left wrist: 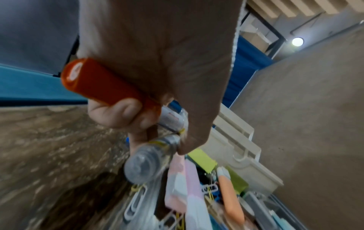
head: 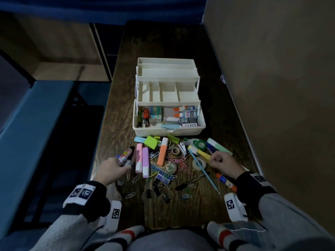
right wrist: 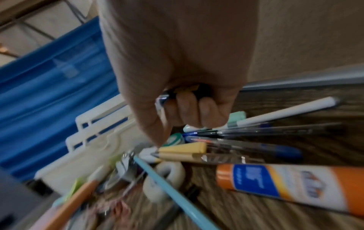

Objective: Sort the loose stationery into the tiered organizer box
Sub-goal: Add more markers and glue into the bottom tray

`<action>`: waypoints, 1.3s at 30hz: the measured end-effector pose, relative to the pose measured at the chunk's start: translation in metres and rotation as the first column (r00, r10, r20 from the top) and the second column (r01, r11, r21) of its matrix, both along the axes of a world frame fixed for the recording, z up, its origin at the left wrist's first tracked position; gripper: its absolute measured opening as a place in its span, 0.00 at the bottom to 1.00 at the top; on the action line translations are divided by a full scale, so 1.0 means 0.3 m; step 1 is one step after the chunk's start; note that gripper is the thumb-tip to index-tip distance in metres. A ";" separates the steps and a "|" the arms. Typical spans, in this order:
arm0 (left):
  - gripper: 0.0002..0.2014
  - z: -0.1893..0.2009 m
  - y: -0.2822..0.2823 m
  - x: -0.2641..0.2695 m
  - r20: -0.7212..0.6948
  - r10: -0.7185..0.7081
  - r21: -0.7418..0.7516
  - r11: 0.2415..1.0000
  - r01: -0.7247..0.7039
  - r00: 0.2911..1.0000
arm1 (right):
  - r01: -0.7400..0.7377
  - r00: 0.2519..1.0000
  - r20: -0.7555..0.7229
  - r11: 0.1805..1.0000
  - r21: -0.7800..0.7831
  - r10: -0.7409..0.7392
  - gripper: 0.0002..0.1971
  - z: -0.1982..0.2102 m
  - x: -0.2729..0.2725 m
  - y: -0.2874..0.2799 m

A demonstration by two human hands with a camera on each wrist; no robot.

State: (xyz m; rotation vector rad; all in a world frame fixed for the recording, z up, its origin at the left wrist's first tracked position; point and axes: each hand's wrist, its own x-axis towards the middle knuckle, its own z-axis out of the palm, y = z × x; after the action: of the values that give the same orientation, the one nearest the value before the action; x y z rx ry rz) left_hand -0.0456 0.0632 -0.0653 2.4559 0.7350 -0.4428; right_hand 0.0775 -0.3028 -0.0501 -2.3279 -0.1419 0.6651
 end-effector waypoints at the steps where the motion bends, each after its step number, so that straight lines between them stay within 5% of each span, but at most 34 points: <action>1: 0.16 0.019 0.009 -0.002 0.010 0.004 -0.032 0.999 -0.004 1.000 | -0.085 0.995 -0.062 0.996 -0.029 0.083 0.02 -0.005 -0.024 0.000; 5: 0.11 0.077 0.039 0.007 0.067 -0.007 -0.158 0.987 0.018 0.998 | -0.348 0.936 -0.115 0.924 -0.159 0.333 0.04 -0.031 -0.093 0.031; 13: 0.13 0.131 0.043 0.092 0.273 0.015 -0.347 0.934 0.084 0.962 | -0.443 0.896 -0.059 0.884 -0.147 0.439 0.02 -0.044 -0.095 0.162; 16: 0.11 0.158 0.015 0.154 0.370 -0.068 -0.250 0.953 0.170 0.926 | -0.347 0.933 0.064 0.934 -0.086 0.353 0.04 -0.030 -0.060 0.198; 21: 0.11 0.211 -0.044 0.367 0.447 -0.289 0.117 0.957 0.265 0.846 | -0.196 0.961 0.206 0.980 0.030 0.186 0.01 0.029 0.061 0.261; 25: 0.08 0.221 -0.099 0.553 0.241 -0.450 0.261 0.883 0.389 0.860 | -0.145 0.964 0.240 0.982 0.123 0.113 0.02 0.089 0.161 0.278; 30: 0.11 0.185 -0.124 0.702 -0.148 -0.556 0.194 0.795 0.575 0.818 | -0.136 0.955 0.283 0.979 0.153 0.089 0.02 0.108 0.221 0.244; 39: 0.19 0.115 -0.111 0.800 -0.289 -0.610 0.092 0.749 0.656 0.738 | -0.095 0.973 0.222 0.983 0.155 0.059 0.03 0.084 0.299 0.244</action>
State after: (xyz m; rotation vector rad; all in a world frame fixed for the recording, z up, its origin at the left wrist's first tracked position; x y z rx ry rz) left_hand 0.1945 0.0300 -0.0310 2.8290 -0.0304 -0.9853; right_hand 0.1672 -0.2295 -0.0250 -2.2380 -0.3751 0.4174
